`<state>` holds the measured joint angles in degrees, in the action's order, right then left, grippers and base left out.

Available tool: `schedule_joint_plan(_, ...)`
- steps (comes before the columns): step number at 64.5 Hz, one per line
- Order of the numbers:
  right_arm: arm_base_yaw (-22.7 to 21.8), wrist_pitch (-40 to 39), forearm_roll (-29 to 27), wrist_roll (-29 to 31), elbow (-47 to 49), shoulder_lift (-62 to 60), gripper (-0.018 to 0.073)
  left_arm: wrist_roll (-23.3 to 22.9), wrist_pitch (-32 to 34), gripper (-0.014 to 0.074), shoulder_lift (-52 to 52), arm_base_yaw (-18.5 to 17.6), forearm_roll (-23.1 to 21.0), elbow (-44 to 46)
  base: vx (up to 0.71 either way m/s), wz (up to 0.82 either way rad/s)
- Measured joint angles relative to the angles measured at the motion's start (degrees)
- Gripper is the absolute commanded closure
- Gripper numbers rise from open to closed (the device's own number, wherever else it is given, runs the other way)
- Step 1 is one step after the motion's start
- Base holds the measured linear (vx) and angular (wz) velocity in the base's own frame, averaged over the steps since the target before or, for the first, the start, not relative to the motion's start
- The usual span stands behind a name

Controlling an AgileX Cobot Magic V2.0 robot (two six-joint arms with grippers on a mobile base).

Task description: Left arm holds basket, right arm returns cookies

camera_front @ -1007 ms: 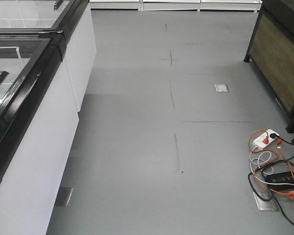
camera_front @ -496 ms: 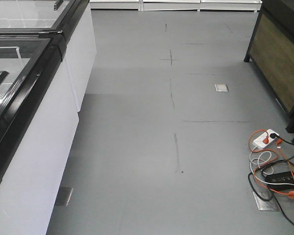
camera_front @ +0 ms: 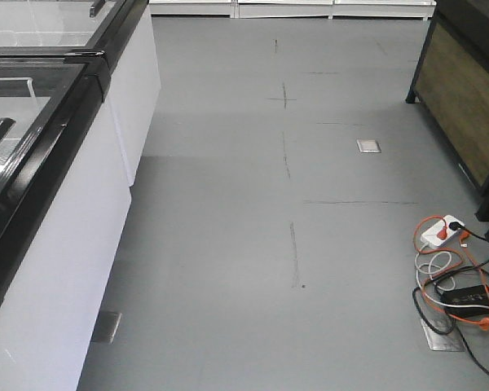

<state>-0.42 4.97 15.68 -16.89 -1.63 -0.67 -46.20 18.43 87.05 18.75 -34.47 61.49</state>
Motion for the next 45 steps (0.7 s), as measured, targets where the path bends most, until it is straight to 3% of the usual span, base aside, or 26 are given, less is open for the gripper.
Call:
schedule_joint_plan(19,0.00,0.00,0.00,0.00,0.00,0.00,0.0563,-0.54,-4.36,0.0605,-3.61,0.00,4.50,0.06,0.00,0.00)
schedule_joint_plan(35,0.00,0.00,0.00,0.00,0.00,0.00,0.0563,-5.36,-14.74,0.0605,-10.48,-0.36,11.16,0.06,0.00,0.00)
schedule_joint_plan(45,0.00,0.00,0.00,0.00,0.00,0.00,0.0563,-5.96,-18.43,0.0605,-14.79,-2.33,14.42,0.06,0.00,0.00)
